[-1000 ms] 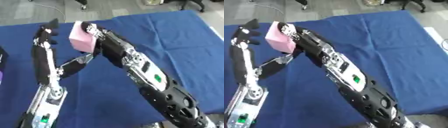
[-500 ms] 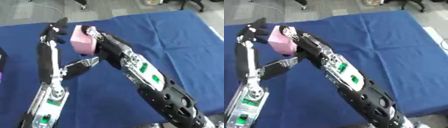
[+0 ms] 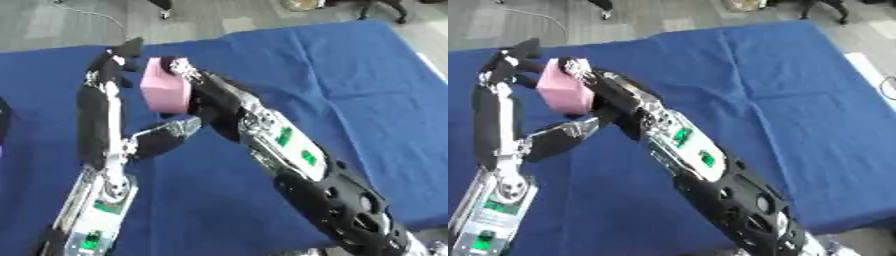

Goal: Pick up the objects with one hand, pass them to the other hand, and then place them into the box on the other side of the table.

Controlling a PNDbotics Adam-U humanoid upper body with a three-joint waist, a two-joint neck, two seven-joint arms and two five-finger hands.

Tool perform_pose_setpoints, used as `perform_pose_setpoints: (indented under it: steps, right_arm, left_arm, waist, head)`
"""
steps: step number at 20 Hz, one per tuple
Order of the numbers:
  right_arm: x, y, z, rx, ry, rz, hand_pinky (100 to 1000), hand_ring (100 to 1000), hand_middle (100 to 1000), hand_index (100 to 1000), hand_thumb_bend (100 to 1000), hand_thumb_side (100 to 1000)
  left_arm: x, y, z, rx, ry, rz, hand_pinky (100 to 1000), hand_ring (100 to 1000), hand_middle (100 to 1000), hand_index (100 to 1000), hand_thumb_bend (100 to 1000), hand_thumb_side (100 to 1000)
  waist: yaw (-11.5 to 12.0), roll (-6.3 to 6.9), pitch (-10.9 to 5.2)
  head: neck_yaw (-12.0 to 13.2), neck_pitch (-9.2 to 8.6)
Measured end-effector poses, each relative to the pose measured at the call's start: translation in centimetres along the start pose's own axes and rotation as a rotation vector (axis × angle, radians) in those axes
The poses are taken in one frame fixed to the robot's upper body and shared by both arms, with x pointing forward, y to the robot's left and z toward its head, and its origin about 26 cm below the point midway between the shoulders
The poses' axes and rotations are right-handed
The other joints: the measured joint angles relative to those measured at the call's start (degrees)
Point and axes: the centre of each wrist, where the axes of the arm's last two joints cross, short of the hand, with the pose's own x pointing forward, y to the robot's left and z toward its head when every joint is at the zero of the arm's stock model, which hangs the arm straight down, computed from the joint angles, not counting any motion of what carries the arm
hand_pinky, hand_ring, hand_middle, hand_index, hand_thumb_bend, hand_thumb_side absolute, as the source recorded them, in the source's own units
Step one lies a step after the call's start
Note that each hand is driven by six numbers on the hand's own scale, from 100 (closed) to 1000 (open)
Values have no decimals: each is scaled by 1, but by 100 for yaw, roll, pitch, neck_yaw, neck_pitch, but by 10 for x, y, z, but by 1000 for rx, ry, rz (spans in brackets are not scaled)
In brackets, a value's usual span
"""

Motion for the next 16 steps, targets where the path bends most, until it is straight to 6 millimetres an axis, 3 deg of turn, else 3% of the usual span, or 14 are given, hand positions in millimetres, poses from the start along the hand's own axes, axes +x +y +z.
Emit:
perform_pose_setpoints:
  steps: [16]
  right_arm:
    - [-4,-3,-1,39,20,-2,665,500,417,588,100,669]
  left_arm:
    - [-1,-3,1,-27,71,89,451,554,598,784,885,418]
  waist:
    - [-28,0,0]
  head:
    - [0,0]
